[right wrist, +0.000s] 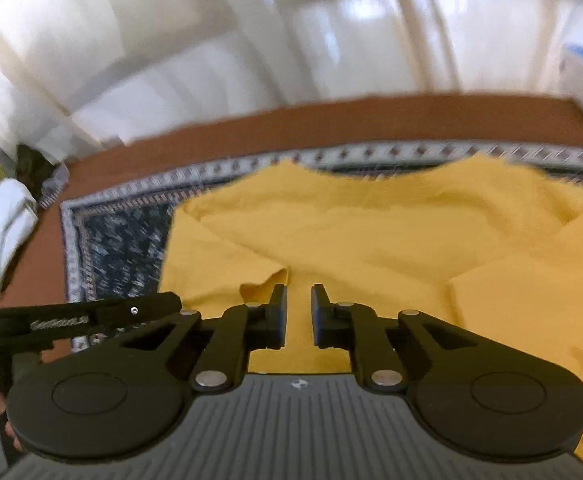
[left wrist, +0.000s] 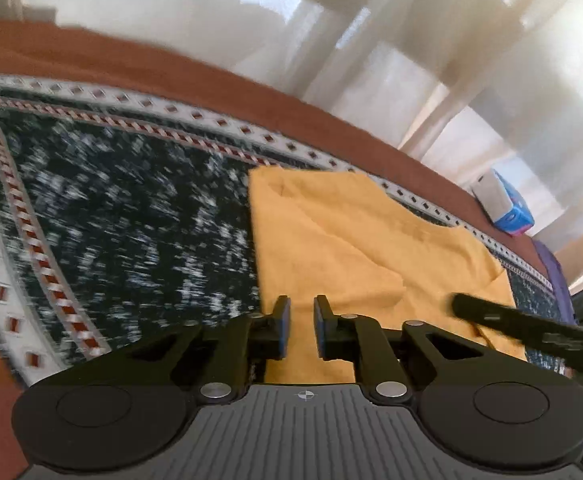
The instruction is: Fold clothes
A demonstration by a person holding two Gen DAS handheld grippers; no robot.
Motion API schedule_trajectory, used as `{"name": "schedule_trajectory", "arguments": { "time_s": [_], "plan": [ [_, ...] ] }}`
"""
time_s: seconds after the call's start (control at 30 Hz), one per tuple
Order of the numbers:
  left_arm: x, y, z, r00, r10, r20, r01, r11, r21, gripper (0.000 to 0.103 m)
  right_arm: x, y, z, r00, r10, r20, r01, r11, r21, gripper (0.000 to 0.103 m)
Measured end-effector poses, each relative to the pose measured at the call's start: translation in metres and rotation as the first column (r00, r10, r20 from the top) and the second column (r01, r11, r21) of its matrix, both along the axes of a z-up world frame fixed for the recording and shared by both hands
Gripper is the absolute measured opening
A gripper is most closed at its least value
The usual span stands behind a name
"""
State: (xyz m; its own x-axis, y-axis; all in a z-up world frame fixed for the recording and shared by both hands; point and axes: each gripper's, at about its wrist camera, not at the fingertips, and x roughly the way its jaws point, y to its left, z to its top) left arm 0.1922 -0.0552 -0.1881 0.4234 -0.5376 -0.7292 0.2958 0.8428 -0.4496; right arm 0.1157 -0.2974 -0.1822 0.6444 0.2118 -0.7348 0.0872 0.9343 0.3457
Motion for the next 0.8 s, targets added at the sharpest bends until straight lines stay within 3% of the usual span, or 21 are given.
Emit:
{"name": "schedule_trajectory", "arguments": {
  "time_s": [0.03, 0.2, 0.33, 0.43, 0.6, 0.8],
  "plan": [
    [-0.006, 0.004, 0.006, 1.0, -0.01, 0.019, 0.01, 1.0, 0.009, 0.043, -0.013, -0.004, 0.011, 1.0, -0.003, 0.027, 0.003, 1.0, 0.003, 0.016],
    [-0.056, 0.028, 0.03, 0.993, -0.1, 0.064, 0.098, 0.995, 0.03, 0.048, -0.092, -0.026, 0.061, 0.989, -0.016, 0.148, 0.015, 1.0, 0.007, 0.034],
    [-0.111, 0.05, 0.039, 0.994, -0.095, 0.053, 0.093, 0.995, 0.043, 0.054, -0.159, -0.041, 0.081, 0.984, -0.022, 0.176, 0.024, 1.0, -0.008, 0.035],
    [-0.154, 0.062, 0.036, 0.996, -0.079, 0.028, 0.077, 0.994, 0.072, 0.055, -0.207, -0.051, 0.075, 0.986, -0.054, 0.157, 0.056, 0.998, -0.005, 0.035],
    [-0.221, 0.07, 0.016, 0.998, -0.019, -0.065, 0.027, 0.993, 0.114, 0.055, -0.271, -0.059, 0.041, 0.994, -0.086, 0.063, 0.085, 0.996, 0.031, 0.035],
    [-0.281, 0.073, 0.006, 0.997, 0.011, -0.075, 0.001, 0.989, 0.148, 0.055, -0.315, -0.032, -0.004, 0.996, 0.042, -0.078, -0.04, 0.999, 0.026, 0.037]
  ]
}}
